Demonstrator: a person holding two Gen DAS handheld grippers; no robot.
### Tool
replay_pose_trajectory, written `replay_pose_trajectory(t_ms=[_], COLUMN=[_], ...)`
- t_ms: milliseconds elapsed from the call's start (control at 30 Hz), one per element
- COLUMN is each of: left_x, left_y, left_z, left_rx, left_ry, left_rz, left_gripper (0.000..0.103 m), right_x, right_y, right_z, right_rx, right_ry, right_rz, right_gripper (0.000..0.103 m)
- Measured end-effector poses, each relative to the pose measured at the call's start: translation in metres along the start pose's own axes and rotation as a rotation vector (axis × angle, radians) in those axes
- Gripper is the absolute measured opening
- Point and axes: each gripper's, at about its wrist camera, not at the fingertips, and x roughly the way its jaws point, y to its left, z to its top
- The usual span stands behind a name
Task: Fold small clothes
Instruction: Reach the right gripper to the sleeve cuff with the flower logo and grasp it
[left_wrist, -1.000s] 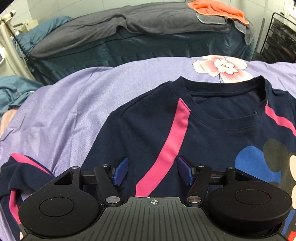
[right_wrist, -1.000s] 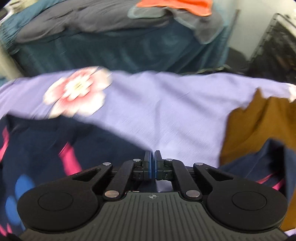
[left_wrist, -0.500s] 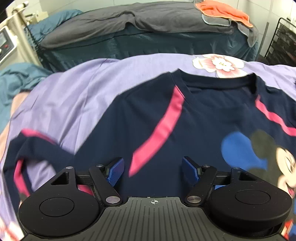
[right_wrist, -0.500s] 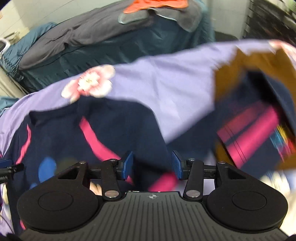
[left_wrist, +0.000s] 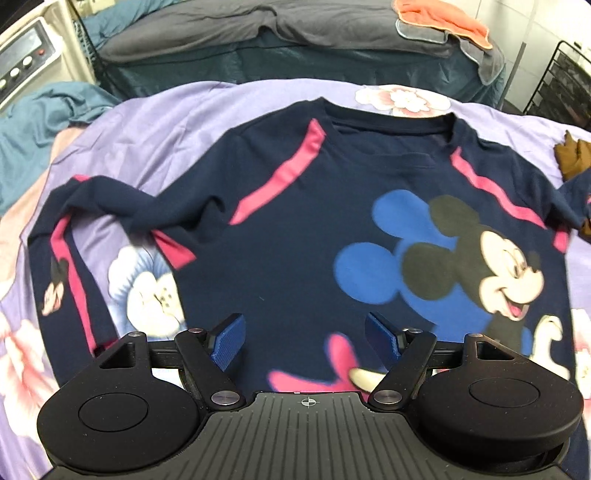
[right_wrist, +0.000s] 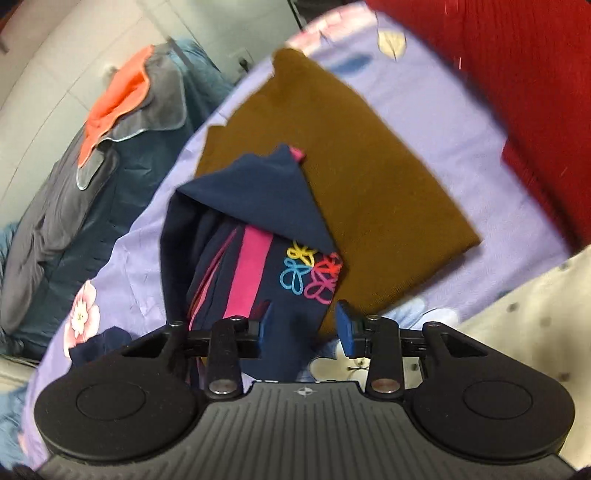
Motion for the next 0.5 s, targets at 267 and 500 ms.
replay_pose_trajectory(t_ms=[267,500], left_x=[-0.017,-0.027], left_y=[-0.031,-0.043], left_z=[-0.015,-0.014], left_rx=[0.056,0.049], left_ry=[0.02,0.01], left_rz=[-0.008,-0.028], left_gripper=[0.103,0.103], right_x=[0.019,-0.039], right_y=[0.001,-0.018], right_z=[-0.006,0.029], right_rx=[0.051,0.028], right_ry=[-0.02,-0.063], right_rz=[0.029,0.173], right_gripper=[0.007,0.005])
